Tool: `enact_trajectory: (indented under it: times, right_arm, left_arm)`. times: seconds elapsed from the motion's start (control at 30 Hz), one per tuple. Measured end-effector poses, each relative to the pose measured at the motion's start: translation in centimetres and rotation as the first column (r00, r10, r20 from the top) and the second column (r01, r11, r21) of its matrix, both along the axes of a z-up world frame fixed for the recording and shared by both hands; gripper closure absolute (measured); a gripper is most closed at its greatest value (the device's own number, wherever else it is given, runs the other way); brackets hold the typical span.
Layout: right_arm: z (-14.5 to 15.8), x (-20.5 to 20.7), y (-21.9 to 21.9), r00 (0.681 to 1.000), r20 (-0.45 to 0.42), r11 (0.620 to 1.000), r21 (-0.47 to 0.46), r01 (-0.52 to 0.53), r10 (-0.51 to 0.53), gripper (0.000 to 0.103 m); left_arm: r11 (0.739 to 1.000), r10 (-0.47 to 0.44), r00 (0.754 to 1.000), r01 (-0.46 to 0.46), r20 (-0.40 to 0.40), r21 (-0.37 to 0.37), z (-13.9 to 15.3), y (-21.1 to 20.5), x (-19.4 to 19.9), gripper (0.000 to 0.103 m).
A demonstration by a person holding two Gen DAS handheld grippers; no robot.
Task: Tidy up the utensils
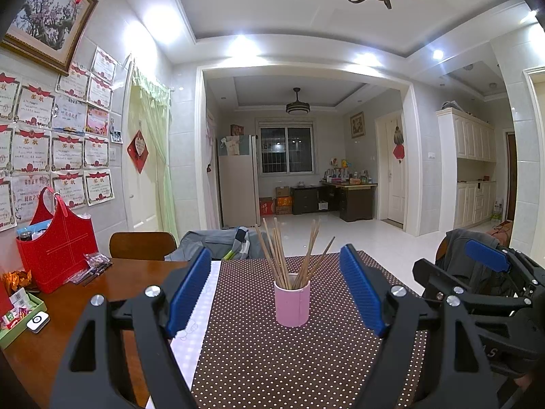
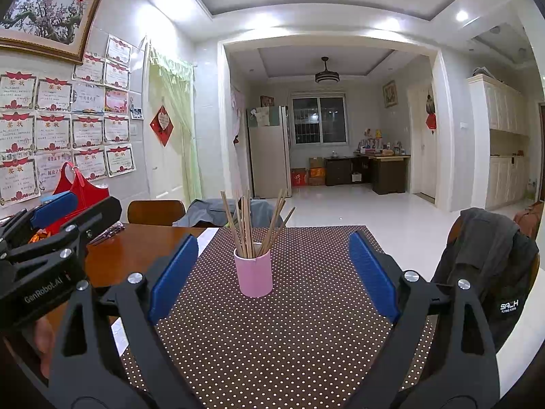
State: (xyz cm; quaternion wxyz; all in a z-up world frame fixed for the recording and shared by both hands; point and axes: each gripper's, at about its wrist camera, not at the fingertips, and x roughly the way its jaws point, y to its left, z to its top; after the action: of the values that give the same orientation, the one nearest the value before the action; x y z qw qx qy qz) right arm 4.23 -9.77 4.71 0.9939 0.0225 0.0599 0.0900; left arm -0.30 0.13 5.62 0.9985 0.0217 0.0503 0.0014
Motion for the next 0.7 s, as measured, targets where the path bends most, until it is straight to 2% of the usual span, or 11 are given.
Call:
enact_trajectory:
  times: [0.7]
  right_arm:
    - [0.02,-0.13,0.31,1.0,-0.005,1.0,0.003,0.0,0.0,0.014]
  left_arm:
    - [1.0,0.0,1.0,0.0,-0.006,0.001,0.13,0.21,-0.08,0.026]
